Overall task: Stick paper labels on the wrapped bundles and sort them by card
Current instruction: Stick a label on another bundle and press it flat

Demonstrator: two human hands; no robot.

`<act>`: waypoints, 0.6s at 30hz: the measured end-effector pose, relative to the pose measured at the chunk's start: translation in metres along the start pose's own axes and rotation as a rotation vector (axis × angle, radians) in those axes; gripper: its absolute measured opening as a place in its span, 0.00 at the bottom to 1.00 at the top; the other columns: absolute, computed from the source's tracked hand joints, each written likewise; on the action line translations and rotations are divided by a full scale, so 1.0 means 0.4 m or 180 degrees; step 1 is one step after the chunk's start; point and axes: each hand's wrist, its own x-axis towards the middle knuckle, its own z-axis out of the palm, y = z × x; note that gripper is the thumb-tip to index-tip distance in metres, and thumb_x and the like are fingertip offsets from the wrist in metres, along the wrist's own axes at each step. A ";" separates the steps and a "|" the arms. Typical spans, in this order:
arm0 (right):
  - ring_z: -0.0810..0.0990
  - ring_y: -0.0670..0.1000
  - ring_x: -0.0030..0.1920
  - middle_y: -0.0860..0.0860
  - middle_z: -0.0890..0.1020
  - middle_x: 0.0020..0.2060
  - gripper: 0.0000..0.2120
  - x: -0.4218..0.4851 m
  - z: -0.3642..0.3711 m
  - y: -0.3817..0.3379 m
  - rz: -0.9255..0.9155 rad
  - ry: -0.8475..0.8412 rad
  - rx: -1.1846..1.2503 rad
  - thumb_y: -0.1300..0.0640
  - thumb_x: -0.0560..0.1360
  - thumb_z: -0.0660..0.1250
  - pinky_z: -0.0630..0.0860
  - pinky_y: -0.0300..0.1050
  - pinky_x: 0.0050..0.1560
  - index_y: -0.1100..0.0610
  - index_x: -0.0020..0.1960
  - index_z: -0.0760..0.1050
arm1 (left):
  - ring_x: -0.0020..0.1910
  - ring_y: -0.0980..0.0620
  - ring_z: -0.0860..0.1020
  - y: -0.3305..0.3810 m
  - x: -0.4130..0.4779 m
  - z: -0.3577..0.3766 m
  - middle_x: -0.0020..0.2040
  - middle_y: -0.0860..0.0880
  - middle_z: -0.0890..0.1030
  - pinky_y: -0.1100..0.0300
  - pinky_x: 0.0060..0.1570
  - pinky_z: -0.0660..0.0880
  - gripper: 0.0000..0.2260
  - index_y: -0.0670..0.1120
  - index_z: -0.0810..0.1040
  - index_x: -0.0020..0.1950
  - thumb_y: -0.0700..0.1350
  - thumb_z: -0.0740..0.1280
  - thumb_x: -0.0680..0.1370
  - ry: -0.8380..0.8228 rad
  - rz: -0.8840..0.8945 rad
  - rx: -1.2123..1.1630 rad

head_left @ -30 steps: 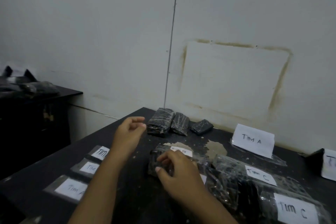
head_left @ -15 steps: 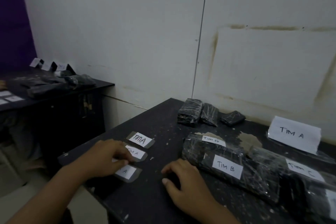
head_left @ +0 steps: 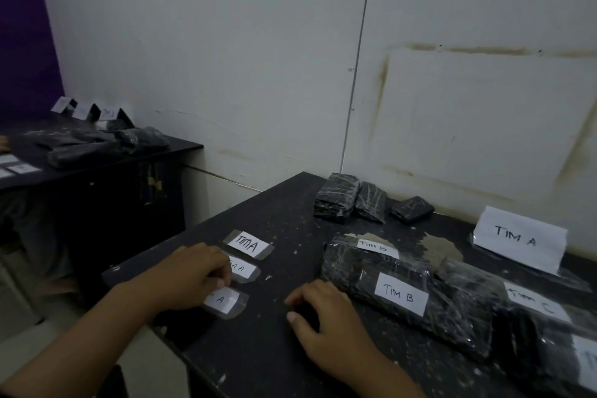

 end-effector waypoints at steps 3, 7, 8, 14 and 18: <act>0.70 0.37 0.51 0.39 0.76 0.47 0.17 -0.002 0.000 0.000 -0.0007 0.0039 0.0058 0.40 0.68 0.55 0.65 0.37 0.58 0.45 0.51 0.74 | 0.54 0.61 0.67 0.004 0.010 -0.006 0.50 0.62 0.71 0.61 0.59 0.64 0.09 0.61 0.68 0.40 0.50 0.60 0.79 -0.0196 -0.0042 0.0163; 0.71 0.39 0.52 0.40 0.76 0.48 0.17 -0.002 -0.001 0.000 -0.0012 0.0073 0.0104 0.41 0.68 0.55 0.64 0.37 0.58 0.45 0.51 0.74 | 0.54 0.58 0.67 0.003 0.011 -0.012 0.50 0.59 0.70 0.59 0.59 0.65 0.10 0.60 0.65 0.41 0.47 0.58 0.80 -0.0149 -0.0083 0.0110; 0.71 0.39 0.52 0.40 0.76 0.48 0.17 -0.002 -0.001 0.000 -0.0017 0.0095 0.0121 0.41 0.67 0.55 0.64 0.37 0.58 0.46 0.51 0.74 | 0.55 0.58 0.67 0.002 0.011 -0.019 0.51 0.58 0.71 0.59 0.59 0.65 0.10 0.59 0.65 0.41 0.46 0.58 0.80 -0.0010 -0.0098 0.0068; 0.74 0.39 0.49 0.41 0.76 0.44 0.16 -0.002 -0.010 -0.017 0.0110 0.0430 0.0535 0.38 0.67 0.60 0.70 0.37 0.52 0.44 0.50 0.73 | 0.52 0.57 0.65 0.047 0.033 -0.101 0.45 0.61 0.67 0.59 0.52 0.61 0.14 0.61 0.63 0.40 0.43 0.61 0.77 0.0686 -0.0185 0.0056; 0.73 0.39 0.50 0.39 0.74 0.46 0.25 0.015 -0.062 -0.043 0.0382 0.1012 0.0869 0.33 0.61 0.66 0.72 0.33 0.47 0.40 0.54 0.68 | 0.59 0.56 0.65 0.167 0.079 -0.118 0.53 0.57 0.66 0.58 0.59 0.61 0.07 0.59 0.66 0.46 0.45 0.61 0.78 0.0691 0.0005 0.0228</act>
